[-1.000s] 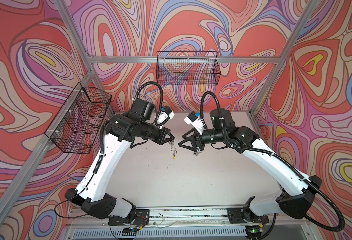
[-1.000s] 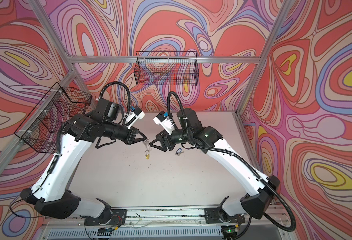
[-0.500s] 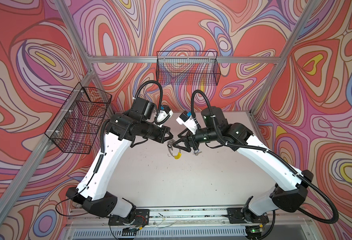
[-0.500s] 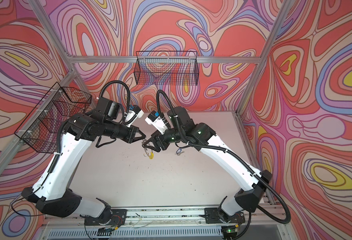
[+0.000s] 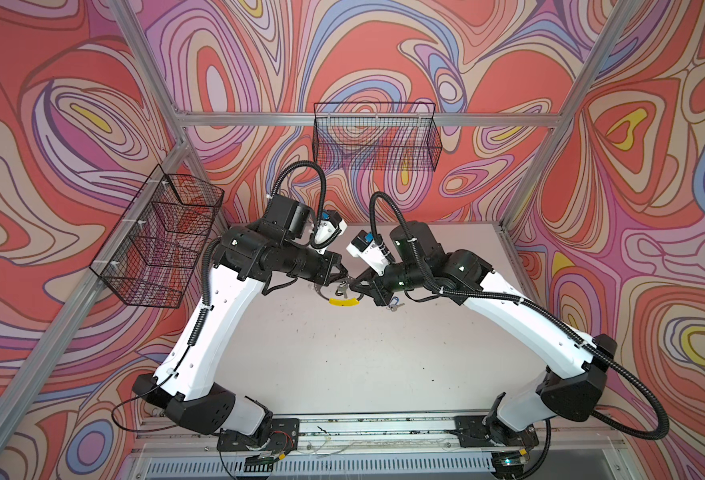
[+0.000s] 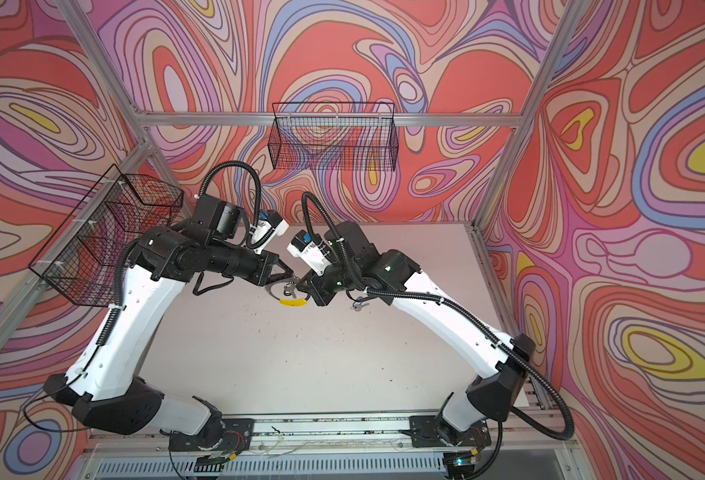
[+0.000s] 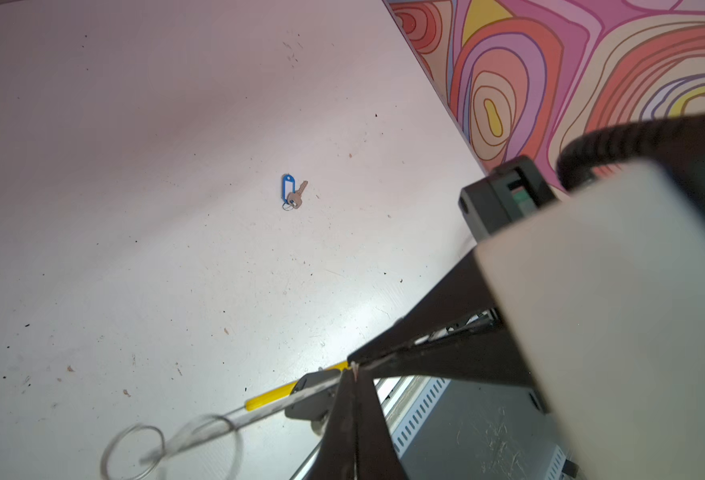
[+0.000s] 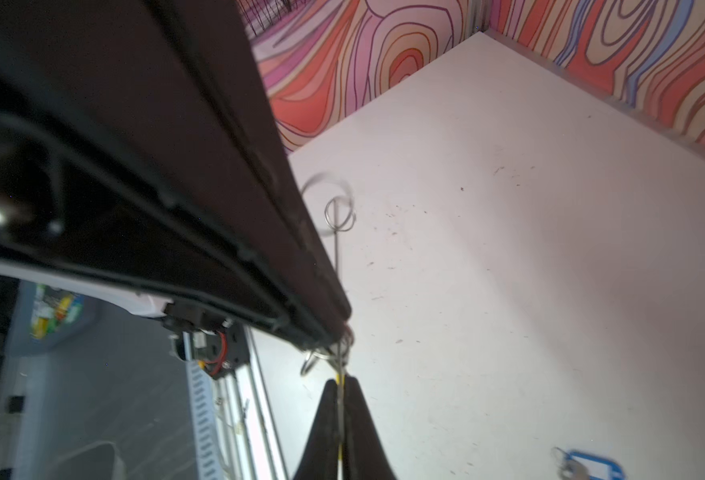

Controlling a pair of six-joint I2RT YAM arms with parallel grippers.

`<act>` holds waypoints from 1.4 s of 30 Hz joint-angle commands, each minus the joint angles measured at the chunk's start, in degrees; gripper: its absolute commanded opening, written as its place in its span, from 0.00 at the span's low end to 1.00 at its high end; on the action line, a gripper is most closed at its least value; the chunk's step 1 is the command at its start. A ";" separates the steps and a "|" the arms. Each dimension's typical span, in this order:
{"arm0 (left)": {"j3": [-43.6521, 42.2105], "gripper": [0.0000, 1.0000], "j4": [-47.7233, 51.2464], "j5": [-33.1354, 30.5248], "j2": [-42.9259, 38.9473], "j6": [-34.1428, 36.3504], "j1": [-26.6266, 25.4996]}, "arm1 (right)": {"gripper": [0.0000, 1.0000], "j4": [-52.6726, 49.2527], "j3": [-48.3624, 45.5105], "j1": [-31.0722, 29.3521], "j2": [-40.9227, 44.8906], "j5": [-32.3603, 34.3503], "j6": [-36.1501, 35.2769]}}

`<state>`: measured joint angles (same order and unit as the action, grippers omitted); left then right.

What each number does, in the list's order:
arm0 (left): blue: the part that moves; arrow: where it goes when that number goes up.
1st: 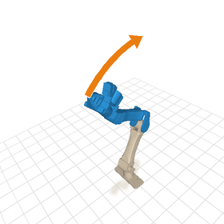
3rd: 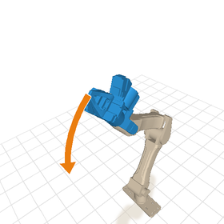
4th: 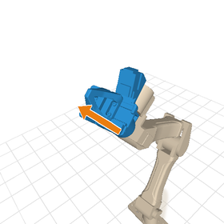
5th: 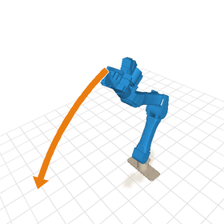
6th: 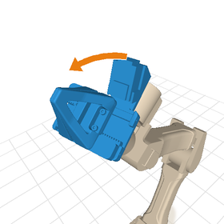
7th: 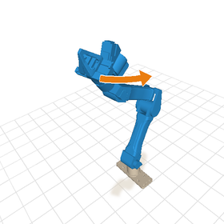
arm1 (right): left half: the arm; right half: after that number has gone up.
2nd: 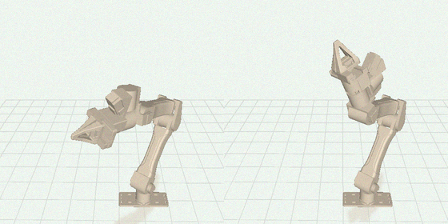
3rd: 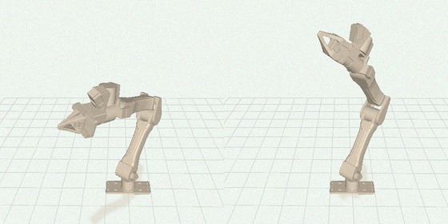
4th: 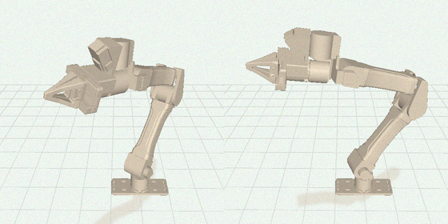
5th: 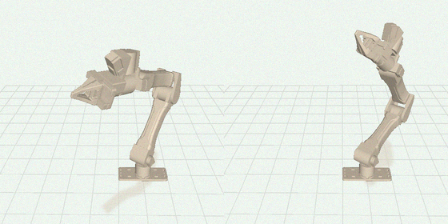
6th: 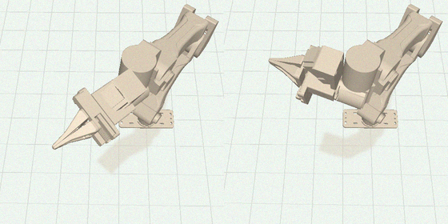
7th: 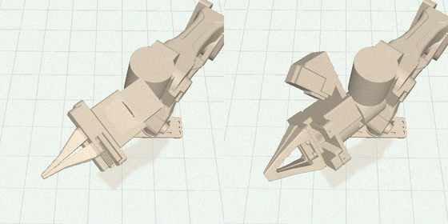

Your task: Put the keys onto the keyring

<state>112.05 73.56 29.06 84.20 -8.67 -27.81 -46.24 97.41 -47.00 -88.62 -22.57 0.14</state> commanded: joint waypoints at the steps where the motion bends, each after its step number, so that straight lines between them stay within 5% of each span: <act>1: 1.50 0.00 1.22 1.43 -0.62 -0.38 -0.28 | 0.00 -0.76 -1.49 0.09 0.87 4.77 -0.98; 13: 0.53 0.00 2.73 1.05 0.18 -3.50 -0.40 | 0.02 8.03 -8.32 -0.02 5.11 6.33 0.52; 16: 0.89 0.00 2.47 0.94 0.22 -4.07 -0.33 | 0.37 8.13 -8.80 -0.07 5.71 3.74 0.15; 22: 1.07 0.00 2.38 0.97 0.93 -3.98 -0.37 | 0.55 8.45 -9.11 -0.02 8.29 1.87 -0.37; 33: 1.68 0.00 2.20 1.29 1.14 -4.25 -0.39 | 0.64 10.27 -8.09 -0.11 6.65 1.36 0.01; 42: 0.81 0.00 1.94 2.01 0.59 -4.52 -0.33 | 0.54 14.62 -8.31 -0.56 5.14 4.90 1.89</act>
<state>112.09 74.39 30.00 85.21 -12.49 -28.14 -34.26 88.16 -47.27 -82.48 -20.03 1.28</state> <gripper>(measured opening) 0.047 0.555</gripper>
